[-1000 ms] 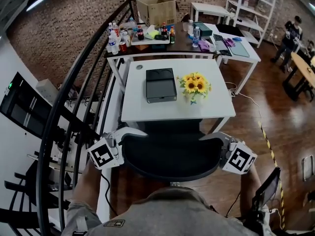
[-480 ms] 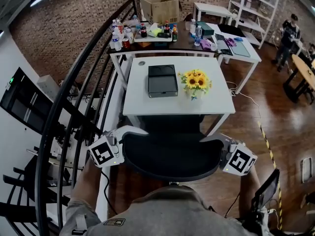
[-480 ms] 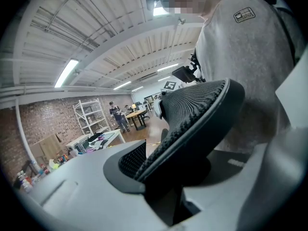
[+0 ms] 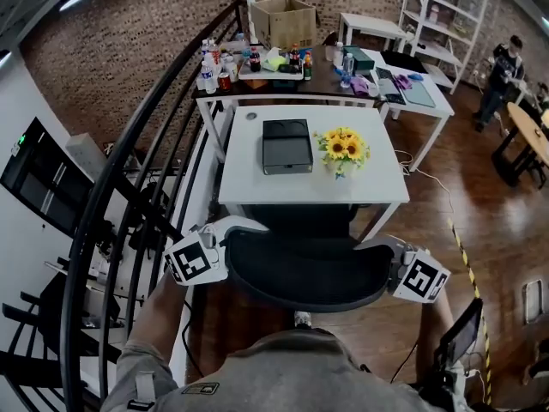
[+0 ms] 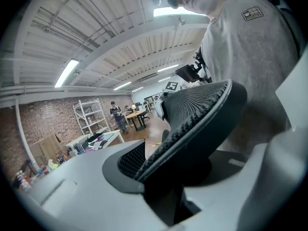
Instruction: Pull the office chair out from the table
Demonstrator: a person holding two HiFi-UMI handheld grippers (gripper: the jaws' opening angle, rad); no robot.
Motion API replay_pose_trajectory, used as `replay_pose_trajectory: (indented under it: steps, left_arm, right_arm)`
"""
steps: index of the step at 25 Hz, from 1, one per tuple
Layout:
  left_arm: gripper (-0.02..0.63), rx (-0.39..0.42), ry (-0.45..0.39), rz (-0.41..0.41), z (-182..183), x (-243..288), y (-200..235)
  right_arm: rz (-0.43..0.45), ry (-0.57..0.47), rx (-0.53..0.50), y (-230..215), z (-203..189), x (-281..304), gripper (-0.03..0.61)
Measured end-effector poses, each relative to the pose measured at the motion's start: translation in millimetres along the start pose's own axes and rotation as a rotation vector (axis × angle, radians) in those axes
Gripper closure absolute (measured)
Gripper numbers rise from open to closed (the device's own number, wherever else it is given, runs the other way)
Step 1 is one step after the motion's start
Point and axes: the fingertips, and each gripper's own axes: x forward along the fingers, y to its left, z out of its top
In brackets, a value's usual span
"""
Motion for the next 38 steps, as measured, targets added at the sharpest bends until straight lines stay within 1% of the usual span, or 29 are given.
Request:
replay_pose_trajectory:
  steps: [2, 9, 14, 17, 19, 25, 29, 38]
  left_arm:
    - [0.476, -0.010, -0.009, 0.004, 4, 3, 4]
    - [0.476, -0.025, 0.005, 0.003, 5, 16, 8]
    - [0.482, -0.013, 0.013, -0.012, 9, 24, -3]
    - [0.489, -0.007, 0.021, -0.035, 13, 30, -13]
    - [0.495, -0.008, 0.029, -0.042, 15, 30, -21]
    - [0.486, -0.014, 0.029, -0.020, 12, 16, -31]
    - [0.483, -0.003, 0.026, -0.038, 14, 12, -42]
    - [0.494, -0.011, 0.007, -0.075, 26, 5, -81]
  right_arm:
    - [0.015, -0.004, 0.006, -3, 0, -3, 0.486]
    - [0.063, 0.002, 0.000, -11, -9, -13, 0.492]
    - [0.076, 0.015, -0.011, -7, -15, -23, 0.494]
    - [0.074, 0.022, -0.008, -4, -18, -31, 0.492]
    - [0.077, 0.022, -0.003, 1, -18, -33, 0.491]
    - [0.090, 0.034, -0.026, 18, -9, -26, 0.492]
    - [0.083, 0.035, -0.030, 32, -7, -27, 0.497]
    - [0.088, 0.034, 0.015, 72, -1, -38, 0.494]
